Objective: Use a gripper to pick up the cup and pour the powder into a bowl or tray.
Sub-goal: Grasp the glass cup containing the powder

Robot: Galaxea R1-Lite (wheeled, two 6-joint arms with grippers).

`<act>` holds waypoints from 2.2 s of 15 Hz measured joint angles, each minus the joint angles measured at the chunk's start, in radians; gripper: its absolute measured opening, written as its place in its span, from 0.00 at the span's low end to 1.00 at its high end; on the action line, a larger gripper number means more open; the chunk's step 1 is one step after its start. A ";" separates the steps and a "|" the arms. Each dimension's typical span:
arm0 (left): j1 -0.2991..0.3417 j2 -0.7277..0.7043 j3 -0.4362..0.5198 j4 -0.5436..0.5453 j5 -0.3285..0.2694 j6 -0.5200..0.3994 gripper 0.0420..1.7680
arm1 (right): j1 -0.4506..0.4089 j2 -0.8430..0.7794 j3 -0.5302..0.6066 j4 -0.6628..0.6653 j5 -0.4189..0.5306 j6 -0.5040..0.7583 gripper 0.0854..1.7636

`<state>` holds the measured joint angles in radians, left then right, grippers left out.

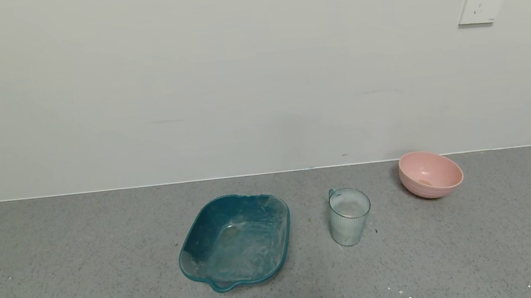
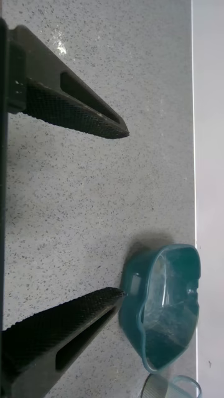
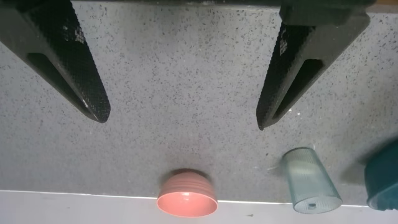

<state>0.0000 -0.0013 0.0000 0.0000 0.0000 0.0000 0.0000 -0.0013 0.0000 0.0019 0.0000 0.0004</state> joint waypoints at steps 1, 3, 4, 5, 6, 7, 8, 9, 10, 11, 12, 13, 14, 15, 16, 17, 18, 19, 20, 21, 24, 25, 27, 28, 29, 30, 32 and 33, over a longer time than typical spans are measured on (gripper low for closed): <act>0.000 0.000 0.000 0.000 0.000 0.000 0.97 | 0.000 0.000 0.000 0.001 0.000 0.000 0.97; 0.000 0.000 0.000 0.000 0.000 0.000 0.97 | -0.001 0.000 0.000 0.003 0.000 0.000 0.97; 0.000 0.000 0.000 0.000 0.000 0.000 0.97 | -0.002 0.000 0.000 0.002 0.000 0.000 0.97; 0.000 0.000 0.000 0.000 0.000 0.000 0.97 | -0.002 0.000 0.000 0.000 0.000 0.001 0.97; 0.000 0.000 0.000 0.000 0.000 0.000 0.97 | -0.001 0.000 -0.005 0.004 -0.004 0.001 0.97; 0.000 0.000 0.000 0.000 0.000 0.000 0.97 | -0.001 0.000 -0.029 0.012 -0.001 0.000 0.97; 0.000 0.000 0.000 0.000 0.000 0.000 0.97 | 0.000 0.005 -0.059 0.027 0.003 0.001 0.97; 0.000 0.000 0.000 0.000 0.000 0.000 0.97 | 0.000 0.016 -0.095 0.041 0.009 0.000 0.97; 0.000 0.000 0.000 0.000 0.000 0.000 0.97 | 0.000 0.038 -0.134 0.055 0.014 0.000 0.97; 0.000 0.000 0.000 0.000 0.000 0.000 0.97 | 0.000 0.070 -0.170 0.064 0.016 0.000 0.97; 0.000 0.000 0.000 0.000 0.000 0.000 0.97 | 0.000 0.110 -0.208 0.064 0.017 -0.002 0.97; 0.000 0.000 0.000 0.000 0.000 0.000 0.97 | 0.000 0.163 -0.251 0.064 0.018 -0.005 0.97; 0.000 0.000 0.000 0.000 0.000 0.000 0.97 | 0.002 0.217 -0.293 0.064 0.018 -0.007 0.97; 0.000 0.000 0.000 0.000 0.000 0.000 0.97 | 0.005 0.274 -0.333 0.064 0.020 -0.009 0.97; 0.000 0.000 0.000 0.000 0.000 0.000 0.97 | 0.008 0.336 -0.371 0.063 0.023 -0.011 0.97; 0.000 0.000 0.000 0.000 0.000 0.000 0.97 | 0.012 0.394 -0.402 0.063 0.032 -0.012 0.97; 0.000 0.000 0.000 0.000 0.000 0.000 0.97 | 0.016 0.452 -0.429 0.063 0.048 -0.013 0.97; 0.000 0.000 0.000 0.000 0.000 0.000 0.97 | 0.019 0.516 -0.454 0.059 0.067 -0.013 0.97; 0.000 0.000 0.000 0.000 0.000 0.000 0.97 | 0.021 0.577 -0.475 0.046 0.083 -0.013 0.97; 0.000 0.000 0.000 0.000 0.000 0.000 0.97 | 0.027 0.642 -0.492 0.027 0.100 -0.013 0.97; 0.000 0.000 0.000 0.000 0.000 0.000 0.97 | 0.069 0.821 -0.515 -0.040 0.117 -0.011 0.97; 0.001 0.000 0.000 0.000 0.000 0.000 0.97 | 0.097 0.882 -0.519 -0.066 0.118 -0.009 0.97; 0.000 0.000 0.000 0.000 0.000 0.000 0.97 | 0.173 0.986 -0.520 -0.095 0.097 0.000 0.97; 0.000 0.000 0.000 0.000 0.000 0.000 0.97 | 0.222 1.039 -0.520 -0.100 0.065 0.011 0.97; 0.000 0.000 0.000 0.000 0.000 0.000 0.97 | 0.274 1.086 -0.520 -0.102 0.032 0.031 0.97; 0.000 0.000 0.000 0.000 0.000 0.000 0.97 | 0.328 1.128 -0.520 -0.110 0.003 0.057 0.97; 0.000 0.000 0.000 0.000 0.000 0.000 0.97 | 0.417 1.219 -0.519 -0.168 -0.040 0.097 0.97; 0.000 0.000 0.000 0.000 0.000 0.000 0.97 | 0.449 1.264 -0.517 -0.205 -0.060 0.106 0.97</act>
<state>0.0000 -0.0013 0.0000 0.0000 0.0000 0.0000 0.4487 1.2632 -0.5166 -0.2030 -0.0600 0.1068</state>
